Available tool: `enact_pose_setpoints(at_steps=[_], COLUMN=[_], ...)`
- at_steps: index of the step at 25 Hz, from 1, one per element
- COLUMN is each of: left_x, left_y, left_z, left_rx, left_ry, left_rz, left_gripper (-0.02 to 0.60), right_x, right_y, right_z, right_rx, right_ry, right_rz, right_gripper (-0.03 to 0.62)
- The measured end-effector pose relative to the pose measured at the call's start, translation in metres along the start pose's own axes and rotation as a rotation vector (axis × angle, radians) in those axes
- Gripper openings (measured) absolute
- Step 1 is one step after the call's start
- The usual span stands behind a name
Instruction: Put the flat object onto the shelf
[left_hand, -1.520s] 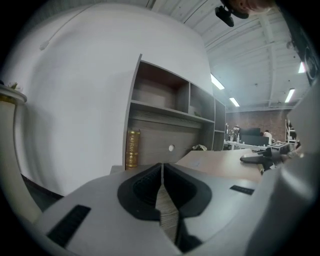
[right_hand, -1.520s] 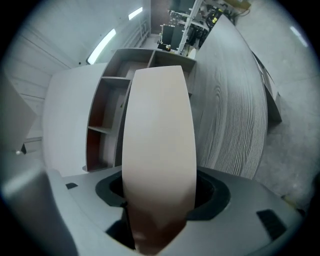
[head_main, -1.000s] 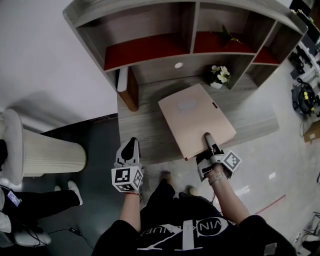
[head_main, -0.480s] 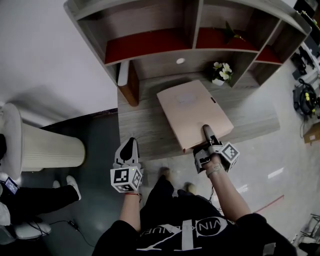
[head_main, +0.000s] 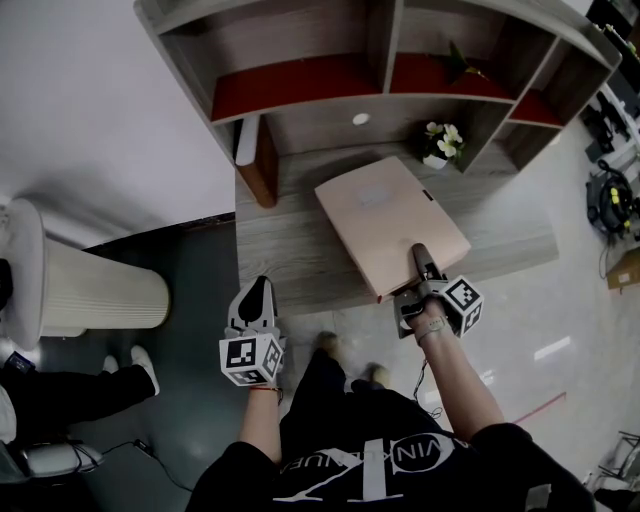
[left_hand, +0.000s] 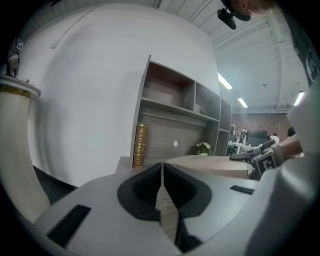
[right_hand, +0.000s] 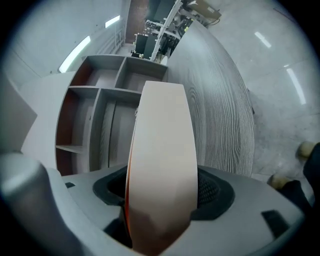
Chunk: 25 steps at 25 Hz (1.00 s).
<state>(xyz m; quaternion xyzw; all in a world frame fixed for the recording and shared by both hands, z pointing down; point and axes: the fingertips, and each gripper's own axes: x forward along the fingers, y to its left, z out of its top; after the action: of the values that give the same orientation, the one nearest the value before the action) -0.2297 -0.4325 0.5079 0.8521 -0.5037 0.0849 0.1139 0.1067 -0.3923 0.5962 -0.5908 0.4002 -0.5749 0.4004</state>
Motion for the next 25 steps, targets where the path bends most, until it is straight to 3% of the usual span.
enact_pose_setpoints(at_steps=[8,25], left_x=[-0.012,-0.026], left_y=[0.000,-0.010], left_z=[-0.006,-0.024], left_rx=[-0.012,-0.049], left_ry=[0.005,0.020], left_rz=[0.023,0.028], left_gripper=[0.018,0.018], right_x=[-0.007,-0.026], right_y=[-0.014,-0.059], right_z=[-0.003,-0.039], right_rx=[-0.013,-0.016], right_ry=[0.009,0.195], right_rz=[-0.079,-0.239], right_gripper=[0.368,0.425])
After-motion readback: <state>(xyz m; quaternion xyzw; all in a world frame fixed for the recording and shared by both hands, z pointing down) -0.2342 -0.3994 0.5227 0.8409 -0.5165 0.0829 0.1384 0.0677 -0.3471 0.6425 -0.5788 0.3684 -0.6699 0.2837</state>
